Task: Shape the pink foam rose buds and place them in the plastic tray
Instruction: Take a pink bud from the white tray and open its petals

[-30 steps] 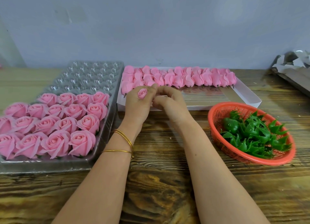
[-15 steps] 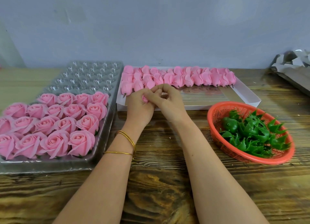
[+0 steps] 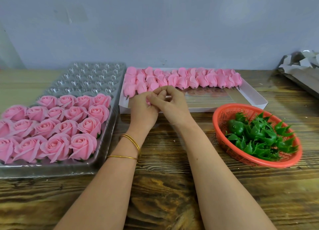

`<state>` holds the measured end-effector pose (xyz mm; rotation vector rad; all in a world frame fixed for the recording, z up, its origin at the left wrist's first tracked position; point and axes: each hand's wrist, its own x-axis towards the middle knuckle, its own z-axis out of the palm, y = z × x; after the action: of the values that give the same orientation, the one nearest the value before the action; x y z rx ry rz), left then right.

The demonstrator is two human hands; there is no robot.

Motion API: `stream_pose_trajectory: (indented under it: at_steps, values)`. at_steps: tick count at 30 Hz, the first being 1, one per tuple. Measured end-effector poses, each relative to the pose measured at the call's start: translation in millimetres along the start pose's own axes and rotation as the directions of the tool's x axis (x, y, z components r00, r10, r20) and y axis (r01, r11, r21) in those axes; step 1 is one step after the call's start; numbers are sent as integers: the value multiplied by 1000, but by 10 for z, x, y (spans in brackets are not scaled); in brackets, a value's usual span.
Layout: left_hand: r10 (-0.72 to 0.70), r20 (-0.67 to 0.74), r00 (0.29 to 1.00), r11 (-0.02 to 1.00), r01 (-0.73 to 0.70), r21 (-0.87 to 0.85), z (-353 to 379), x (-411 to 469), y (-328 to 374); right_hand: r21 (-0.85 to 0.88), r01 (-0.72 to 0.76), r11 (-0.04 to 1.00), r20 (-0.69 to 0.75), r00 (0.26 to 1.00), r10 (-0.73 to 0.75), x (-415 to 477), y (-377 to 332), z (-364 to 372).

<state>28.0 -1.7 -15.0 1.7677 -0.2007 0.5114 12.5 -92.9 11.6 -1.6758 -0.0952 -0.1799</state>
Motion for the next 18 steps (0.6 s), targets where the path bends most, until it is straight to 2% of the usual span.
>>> stream_pose_trajectory:
  at_steps: [7, 12, 15, 18]
  values:
    - [-18, -19, 1000, 998, 19, 56, -14, 0, 27, -14, 7, 1000, 22, 1000, -7, -8, 10, 20]
    - [-21, -57, 998, 996, 26, 84, -22, 1, 39, 69, 6, 998, 52, 999, -9, -7, 11, 26]
    - [-93, -140, 986, 996, 94, -1, -44, 38, 48, 213, -36, 976, 63, 998, 23, 1, 22, 31]
    - [-174, -203, 964, 970, 133, -202, -77, 41, 74, 184, -65, 981, 62, 997, 54, 32, 31, 30]
